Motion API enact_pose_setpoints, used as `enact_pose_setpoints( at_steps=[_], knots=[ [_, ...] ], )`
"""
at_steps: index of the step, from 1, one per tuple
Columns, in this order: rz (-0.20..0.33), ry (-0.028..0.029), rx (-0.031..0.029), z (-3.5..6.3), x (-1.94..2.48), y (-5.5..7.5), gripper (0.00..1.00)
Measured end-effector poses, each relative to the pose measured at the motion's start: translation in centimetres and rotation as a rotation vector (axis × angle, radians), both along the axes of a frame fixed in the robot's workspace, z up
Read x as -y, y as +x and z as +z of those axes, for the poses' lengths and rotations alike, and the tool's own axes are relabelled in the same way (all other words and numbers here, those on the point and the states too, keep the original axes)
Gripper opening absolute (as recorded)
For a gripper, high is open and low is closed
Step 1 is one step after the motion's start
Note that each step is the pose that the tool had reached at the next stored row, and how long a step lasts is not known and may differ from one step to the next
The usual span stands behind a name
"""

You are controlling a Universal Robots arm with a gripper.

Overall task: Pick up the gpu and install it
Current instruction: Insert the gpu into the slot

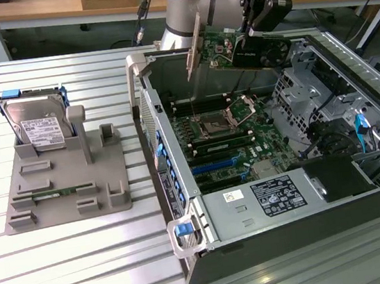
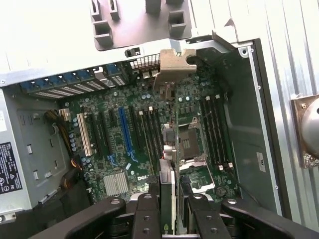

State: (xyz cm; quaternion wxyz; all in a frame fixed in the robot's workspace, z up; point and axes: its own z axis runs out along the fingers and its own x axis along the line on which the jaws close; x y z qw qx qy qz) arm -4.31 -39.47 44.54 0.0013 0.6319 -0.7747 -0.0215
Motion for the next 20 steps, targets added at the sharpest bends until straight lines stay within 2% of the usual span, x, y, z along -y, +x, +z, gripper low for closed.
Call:
enact_pose_setpoints(
  at_steps=[20],
  knots=[
    [0.165,0.0000,0.0000,-0.03,0.00,0.00,0.27]
  ],
)
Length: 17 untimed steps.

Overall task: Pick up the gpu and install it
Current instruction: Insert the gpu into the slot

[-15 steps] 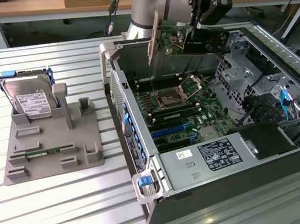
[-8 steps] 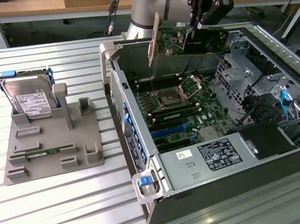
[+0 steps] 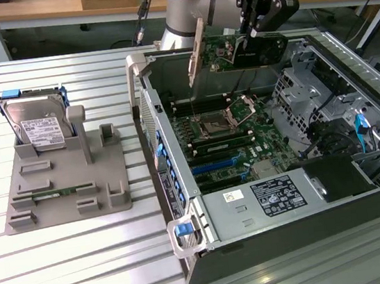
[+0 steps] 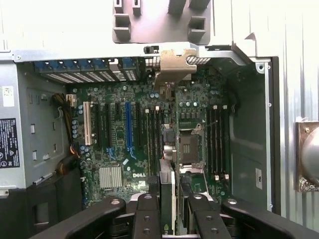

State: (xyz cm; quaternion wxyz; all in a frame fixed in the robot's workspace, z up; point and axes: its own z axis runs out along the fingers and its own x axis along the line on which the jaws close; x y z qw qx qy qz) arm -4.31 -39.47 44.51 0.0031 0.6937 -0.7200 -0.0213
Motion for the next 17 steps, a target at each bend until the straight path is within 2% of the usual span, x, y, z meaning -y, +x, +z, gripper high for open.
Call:
enact_pose_setpoints(
  at_steps=[10,17],
  knots=[
    [0.090,0.0001,0.0000,-0.01,0.00,0.00,0.27],
    [0.087,0.0000,0.0000,-0.25,0.03,0.00,0.27]
  ],
)
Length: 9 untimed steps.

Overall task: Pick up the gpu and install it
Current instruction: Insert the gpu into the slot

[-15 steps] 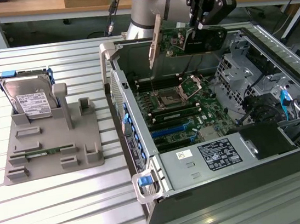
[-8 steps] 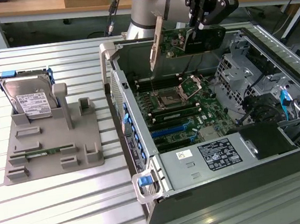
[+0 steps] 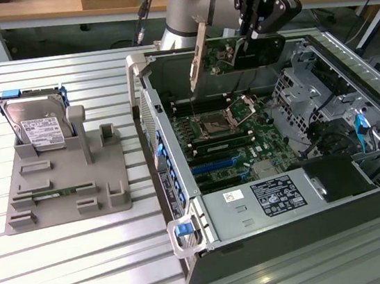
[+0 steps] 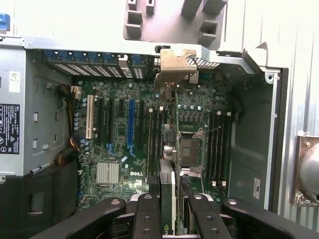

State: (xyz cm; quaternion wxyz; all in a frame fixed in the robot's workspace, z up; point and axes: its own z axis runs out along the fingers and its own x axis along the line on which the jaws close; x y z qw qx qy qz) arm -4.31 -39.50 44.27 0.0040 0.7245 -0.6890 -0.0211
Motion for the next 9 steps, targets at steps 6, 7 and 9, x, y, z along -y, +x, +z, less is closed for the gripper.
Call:
enact_pose_setpoints(
  at_steps=[6,7,9],
  knots=[
    [0.000,-0.0005,-0.0001,-0.51,0.28,0.00,0.27],
    [0.000,-0.0005,-0.0001,-0.55,0.28,0.00,0.27],
    [0.000,-0.0004,-0.0001,-0.67,0.30,0.00,0.27]
  ],
)
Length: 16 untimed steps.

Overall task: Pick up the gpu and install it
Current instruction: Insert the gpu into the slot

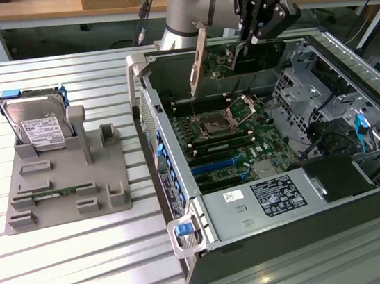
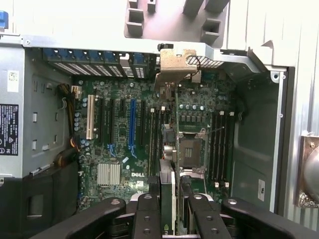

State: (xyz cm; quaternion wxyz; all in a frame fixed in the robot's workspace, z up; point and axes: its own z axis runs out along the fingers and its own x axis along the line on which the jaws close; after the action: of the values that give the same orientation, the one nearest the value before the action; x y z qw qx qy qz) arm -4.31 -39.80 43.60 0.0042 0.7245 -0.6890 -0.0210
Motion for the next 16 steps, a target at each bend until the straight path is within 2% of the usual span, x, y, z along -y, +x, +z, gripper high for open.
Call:
enact_pose_setpoints(
  at_steps=[16],
  knots=[
    [0.000,0.0000,0.0000,-0.55,0.05,0.00,0.27]
  ],
)
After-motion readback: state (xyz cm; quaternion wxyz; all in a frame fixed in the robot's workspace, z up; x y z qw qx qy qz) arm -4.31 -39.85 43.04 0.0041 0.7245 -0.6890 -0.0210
